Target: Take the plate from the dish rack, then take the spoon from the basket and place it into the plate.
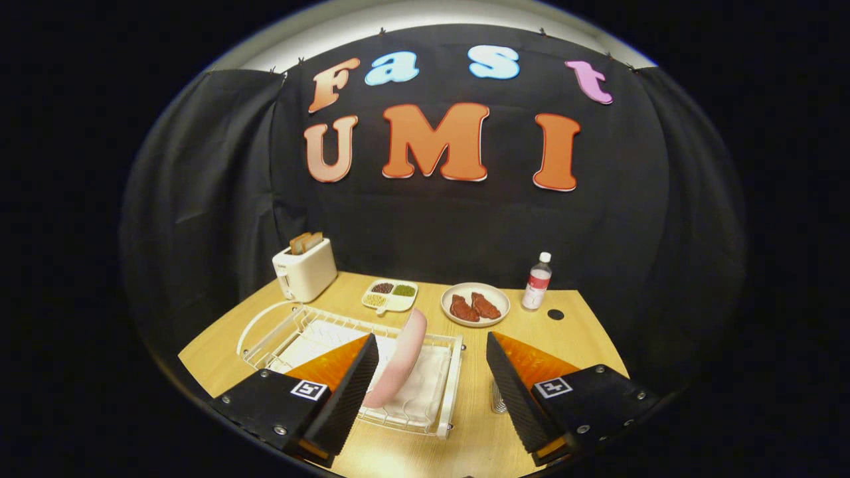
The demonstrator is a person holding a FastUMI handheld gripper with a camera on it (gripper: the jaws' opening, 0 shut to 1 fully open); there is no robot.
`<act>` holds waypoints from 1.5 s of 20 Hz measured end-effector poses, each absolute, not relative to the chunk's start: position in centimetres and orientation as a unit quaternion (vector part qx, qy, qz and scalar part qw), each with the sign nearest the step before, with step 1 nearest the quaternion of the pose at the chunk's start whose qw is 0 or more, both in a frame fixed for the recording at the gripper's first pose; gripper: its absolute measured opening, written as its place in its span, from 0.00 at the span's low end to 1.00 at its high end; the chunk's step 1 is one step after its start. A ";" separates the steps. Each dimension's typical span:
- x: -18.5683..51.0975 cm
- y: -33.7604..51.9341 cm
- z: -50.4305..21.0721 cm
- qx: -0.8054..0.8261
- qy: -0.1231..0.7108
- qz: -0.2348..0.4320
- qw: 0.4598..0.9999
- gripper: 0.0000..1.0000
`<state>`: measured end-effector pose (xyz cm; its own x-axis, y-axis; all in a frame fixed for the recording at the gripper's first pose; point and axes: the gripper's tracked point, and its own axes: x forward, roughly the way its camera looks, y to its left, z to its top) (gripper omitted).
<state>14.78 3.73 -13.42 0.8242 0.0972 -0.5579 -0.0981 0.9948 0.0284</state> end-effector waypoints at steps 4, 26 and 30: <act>17.0 4.4 -16.0 0.000 0.352 0.047 0.935 0.97; 20.1 6.9 -24.8 -0.048 0.556 0.041 0.829 0.74; 20.1 7.5 -24.8 -0.064 0.557 0.037 0.827 0.46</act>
